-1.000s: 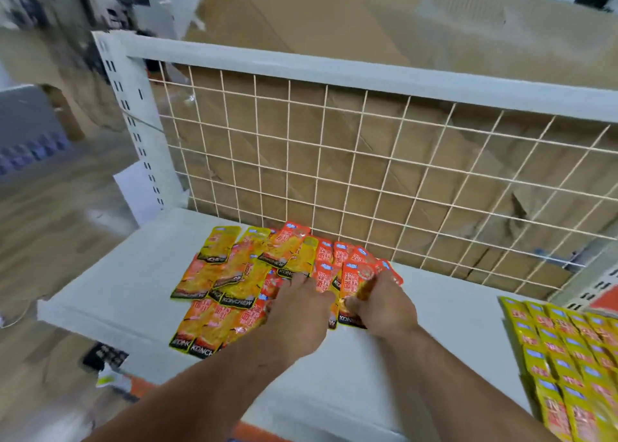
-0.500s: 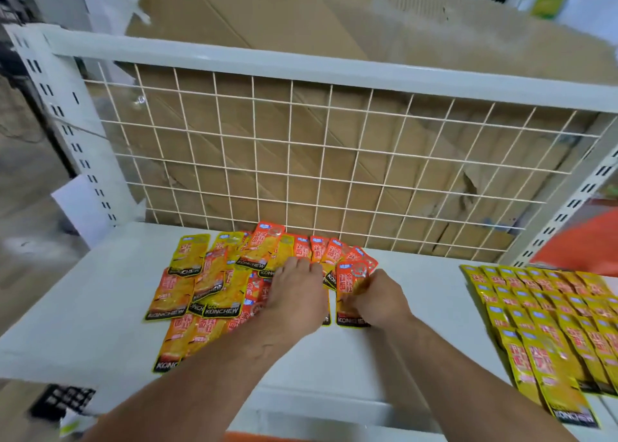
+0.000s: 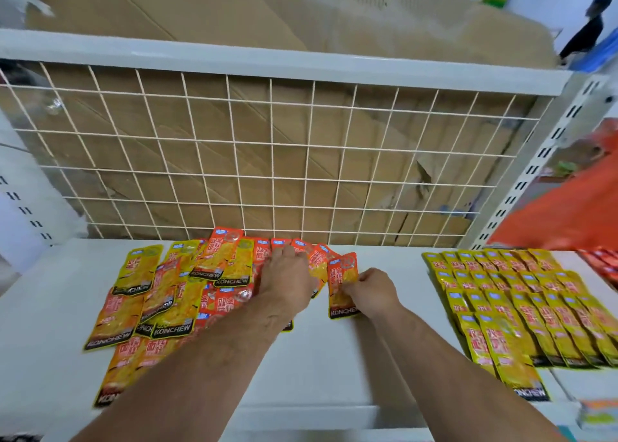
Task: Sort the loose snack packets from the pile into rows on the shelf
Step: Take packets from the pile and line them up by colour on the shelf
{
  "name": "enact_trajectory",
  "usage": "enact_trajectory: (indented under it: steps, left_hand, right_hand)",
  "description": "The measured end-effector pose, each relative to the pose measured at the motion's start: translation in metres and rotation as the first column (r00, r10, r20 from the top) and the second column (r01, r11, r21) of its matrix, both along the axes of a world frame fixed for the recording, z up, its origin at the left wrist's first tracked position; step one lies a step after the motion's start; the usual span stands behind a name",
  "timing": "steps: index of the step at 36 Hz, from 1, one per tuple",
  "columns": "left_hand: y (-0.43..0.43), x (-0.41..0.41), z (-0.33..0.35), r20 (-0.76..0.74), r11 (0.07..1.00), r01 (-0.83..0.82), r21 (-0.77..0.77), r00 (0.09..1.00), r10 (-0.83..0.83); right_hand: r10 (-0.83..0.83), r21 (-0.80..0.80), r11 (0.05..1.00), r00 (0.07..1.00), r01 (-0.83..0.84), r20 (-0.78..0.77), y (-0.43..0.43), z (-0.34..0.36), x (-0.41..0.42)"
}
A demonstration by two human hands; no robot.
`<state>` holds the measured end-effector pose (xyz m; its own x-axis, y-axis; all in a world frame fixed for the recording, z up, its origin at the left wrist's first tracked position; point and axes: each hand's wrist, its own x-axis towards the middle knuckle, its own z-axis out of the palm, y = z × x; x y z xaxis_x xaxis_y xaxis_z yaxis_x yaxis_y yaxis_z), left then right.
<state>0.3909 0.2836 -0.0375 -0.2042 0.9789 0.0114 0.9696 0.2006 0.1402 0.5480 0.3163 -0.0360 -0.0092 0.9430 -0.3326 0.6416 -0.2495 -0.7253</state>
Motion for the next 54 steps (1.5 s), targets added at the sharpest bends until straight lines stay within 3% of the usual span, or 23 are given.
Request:
enact_trajectory:
  steps: [5, 23, 28, 31, 35, 41, 49, 54]
  left_hand:
    - [0.006, 0.011, 0.003, 0.086, 0.996, -0.082, 0.026, 0.993, 0.079]
    - [-0.032, 0.04, -0.003, 0.239, 0.903, -0.414, 0.113, 0.894, 0.379]
    - [-0.038, 0.052, -0.003, 0.294, 0.893, -0.444, 0.074, 0.865, 0.406]
    - [-0.046, 0.054, 0.0, 0.453, 0.87, -0.492, 0.027, 0.782, 0.428]
    - [-0.056, 0.055, 0.006, 0.652, 0.846, -0.533, -0.013, 0.637, 0.411]
    - [-0.076, 0.069, 0.019, 0.749, 0.883, -0.468, -0.012, 0.581, 0.318]
    - [-0.111, 0.109, 0.024, 0.899, 0.946, -0.314, -0.081, 0.387, 0.205]
    - [-0.126, 0.145, 0.025, 0.933, 0.973, -0.188, -0.133, 0.307, 0.187]
  right_hand:
    - [0.057, 0.015, 0.998, 0.995, -0.059, 0.083, 0.001, -0.001, 0.0]
    - [0.209, 0.052, 0.975, 0.971, -0.216, 0.112, 0.011, -0.009, 0.01]
    - [0.236, 0.018, 0.971, 0.972, -0.236, 0.003, 0.015, -0.006, 0.015]
    - [0.229, -0.007, 0.972, 0.96, -0.233, -0.161, 0.009, -0.003, 0.024]
    - [0.138, 0.038, 0.99, 0.971, -0.133, -0.198, -0.013, 0.002, 0.045]
    - [-0.039, 0.138, 0.987, 0.956, 0.082, -0.289, -0.053, 0.013, 0.078]
    - [-0.094, 0.171, 0.972, 0.936, 0.16, -0.339, -0.119, 0.026, 0.137]
    - [-0.177, 0.1, 0.967, 0.902, 0.234, -0.394, -0.146, 0.026, 0.174]
